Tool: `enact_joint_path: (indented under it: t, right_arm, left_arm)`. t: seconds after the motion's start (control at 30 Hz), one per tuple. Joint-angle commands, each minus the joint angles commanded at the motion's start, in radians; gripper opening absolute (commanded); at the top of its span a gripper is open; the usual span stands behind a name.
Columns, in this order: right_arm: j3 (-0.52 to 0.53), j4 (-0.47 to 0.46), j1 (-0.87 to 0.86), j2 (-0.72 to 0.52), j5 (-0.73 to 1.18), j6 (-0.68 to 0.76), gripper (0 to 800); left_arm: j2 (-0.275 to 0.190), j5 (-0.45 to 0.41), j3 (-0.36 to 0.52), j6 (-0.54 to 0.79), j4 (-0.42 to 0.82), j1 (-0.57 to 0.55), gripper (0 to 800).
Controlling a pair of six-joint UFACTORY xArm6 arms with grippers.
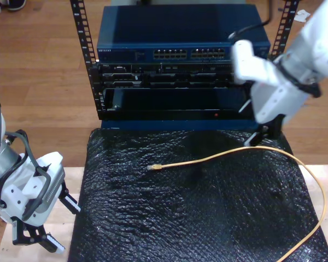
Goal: Grab the cable and plug it in
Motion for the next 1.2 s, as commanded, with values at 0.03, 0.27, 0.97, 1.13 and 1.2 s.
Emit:
enact_joint_path:
  t: [0.03, 0.27, 0.97, 1.13, 1.2]
  right_arm:
    - [-0.006, -0.006, 0.015, 0.011, -0.006, 0.008, 793]
    - [-0.051, -0.063, 0.092, 0.077, -0.044, 0.078, 792]
    - [-0.107, -0.262, 0.292, 0.249, -0.181, 0.295, 789]
    - [-0.101, -0.265, 0.318, 0.284, -0.233, 0.334, 789]
    - [-0.101, -0.267, 0.319, 0.302, -0.255, 0.368, 789]
  left_arm:
    - [0.0, -0.002, 0.0, 0.0, 0.0, -0.002, 799]
    - [0.0, -0.043, 0.008, 0.0, 0.0, 0.0, 799]
    - [0.038, -0.049, 0.006, -0.018, 0.0, 0.0, 799]
    - [0.038, -0.066, 0.009, -0.02, 0.0, 0.0, 799]
    - [0.038, -0.081, 0.011, -0.021, 0.0, 0.002, 799]
